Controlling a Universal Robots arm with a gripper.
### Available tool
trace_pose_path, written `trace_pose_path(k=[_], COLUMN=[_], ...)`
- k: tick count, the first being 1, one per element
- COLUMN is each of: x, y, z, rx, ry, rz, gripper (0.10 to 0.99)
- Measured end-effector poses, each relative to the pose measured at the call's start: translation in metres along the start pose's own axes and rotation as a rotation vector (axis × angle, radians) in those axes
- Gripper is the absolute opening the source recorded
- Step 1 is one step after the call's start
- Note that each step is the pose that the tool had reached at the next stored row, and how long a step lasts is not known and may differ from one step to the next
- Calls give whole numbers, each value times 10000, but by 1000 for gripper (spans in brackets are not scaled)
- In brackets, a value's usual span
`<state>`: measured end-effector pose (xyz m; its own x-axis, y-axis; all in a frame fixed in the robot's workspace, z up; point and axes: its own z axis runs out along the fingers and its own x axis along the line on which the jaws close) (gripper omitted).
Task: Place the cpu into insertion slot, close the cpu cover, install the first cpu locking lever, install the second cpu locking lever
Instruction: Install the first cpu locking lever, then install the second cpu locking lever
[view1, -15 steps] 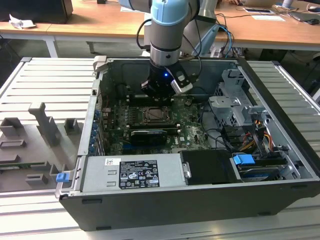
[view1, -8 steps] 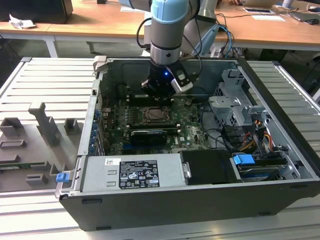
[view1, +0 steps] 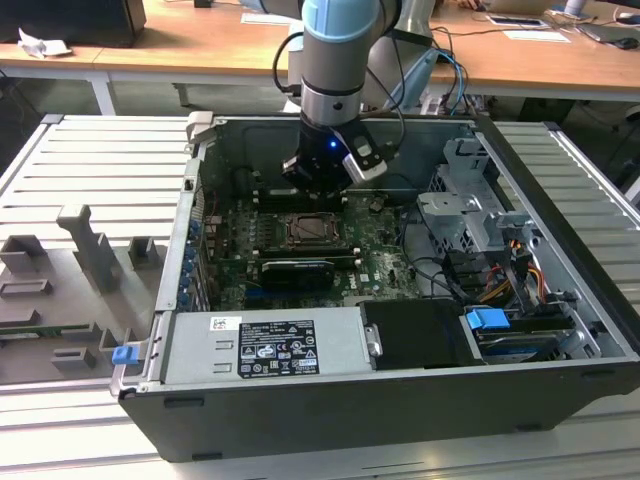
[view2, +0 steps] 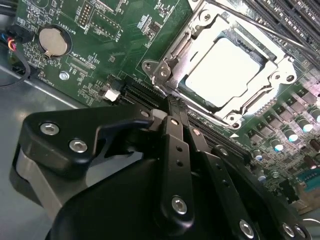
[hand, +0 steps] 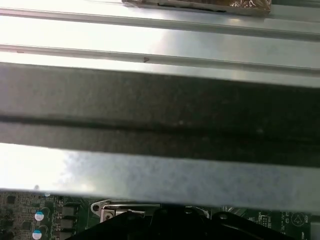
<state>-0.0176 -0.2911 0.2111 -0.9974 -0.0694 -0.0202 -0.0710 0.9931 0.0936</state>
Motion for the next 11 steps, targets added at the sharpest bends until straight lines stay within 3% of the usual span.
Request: trace_pose_path(k=[11], x=[4], y=[-61], z=[-6], rx=[0], ry=[-1], rz=[1], gripper=[106])
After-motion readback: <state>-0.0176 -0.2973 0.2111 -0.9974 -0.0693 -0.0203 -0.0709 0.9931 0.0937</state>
